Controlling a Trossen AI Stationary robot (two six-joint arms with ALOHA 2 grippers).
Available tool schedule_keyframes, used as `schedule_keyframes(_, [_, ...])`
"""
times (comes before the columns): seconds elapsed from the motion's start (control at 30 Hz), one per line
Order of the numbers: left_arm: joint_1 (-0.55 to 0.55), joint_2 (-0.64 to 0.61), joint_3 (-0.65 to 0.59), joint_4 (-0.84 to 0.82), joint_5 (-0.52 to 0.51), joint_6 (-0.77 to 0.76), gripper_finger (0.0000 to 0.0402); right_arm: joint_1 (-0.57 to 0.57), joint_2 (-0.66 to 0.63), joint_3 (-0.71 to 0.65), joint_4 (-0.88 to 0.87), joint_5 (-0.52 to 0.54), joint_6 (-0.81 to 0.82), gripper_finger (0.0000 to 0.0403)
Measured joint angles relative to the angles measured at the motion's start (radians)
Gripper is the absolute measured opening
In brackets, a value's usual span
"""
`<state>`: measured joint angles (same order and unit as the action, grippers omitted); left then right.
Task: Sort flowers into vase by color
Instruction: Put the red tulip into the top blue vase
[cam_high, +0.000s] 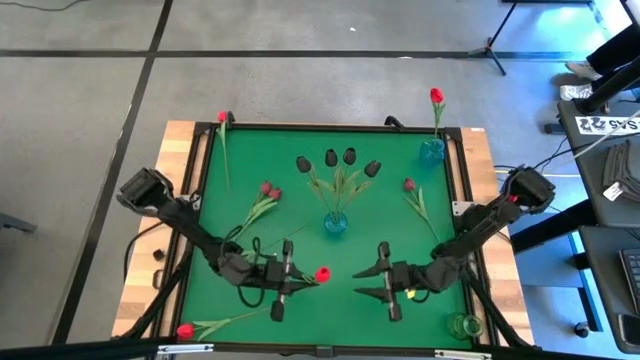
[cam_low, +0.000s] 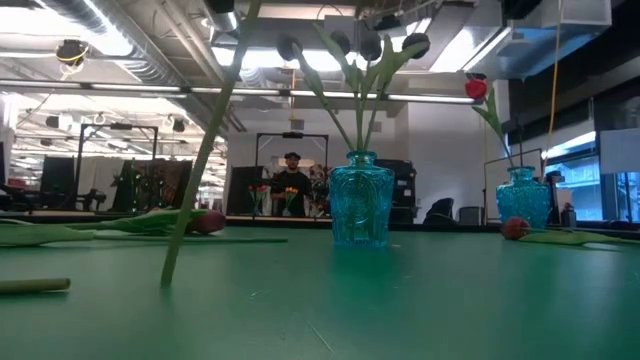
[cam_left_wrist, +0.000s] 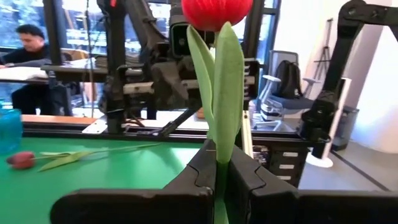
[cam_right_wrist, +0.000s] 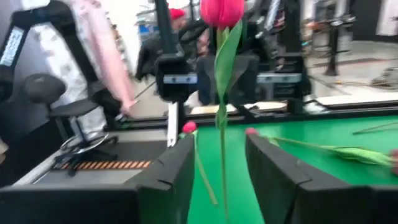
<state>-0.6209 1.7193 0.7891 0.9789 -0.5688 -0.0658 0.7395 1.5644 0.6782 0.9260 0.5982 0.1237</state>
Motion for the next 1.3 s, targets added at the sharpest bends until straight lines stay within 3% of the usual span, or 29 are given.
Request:
schedule_keyframes(0.1, [0.001, 0.007, 0.005, 0.000, 0.006, 0.006, 0.0006, -0.031, 0.059, 0.060, -0.012, -0.042, -0.022, 0.0185])
schedule_keyframes(0.27, [-0.001, 0.008, 0.005, 0.002, 0.003, 0.016, 0.0006, -0.049, 0.073, 0.127, -0.010, -0.003, -0.112, 0.0252])
schedule_keyframes(0.43, [0.008, 0.008, 0.005, 0.003, 0.003, 0.034, 0.0006, -0.090, 0.077, 0.206, -0.052, -0.033, -0.118, 0.0266])
schedule_keyframes(0.7, [0.035, 0.009, 0.006, 0.073, 0.013, 0.102, 0.0006, -0.138, 0.134, 0.304, -0.097, -0.048, -0.157, 0.0221])
schedule_keyframes(0.93, [0.070, 0.009, 0.006, 0.077, 0.066, 0.098, 0.0006, -0.160, 0.136, 0.312, -0.108, -0.041, -0.157, 0.0164])
schedule_keyframes(1.17, [0.104, 0.009, 0.006, 0.072, 0.063, 0.043, 0.0009, -0.164, 0.136, 0.312, -0.135, -0.040, -0.156, 0.0094])
schedule_keyframes(1.3, [0.108, 0.009, 0.006, 0.056, 0.049, 0.022, 0.0036, -0.166, 0.136, 0.312, -0.146, -0.013, -0.155, 0.0035])
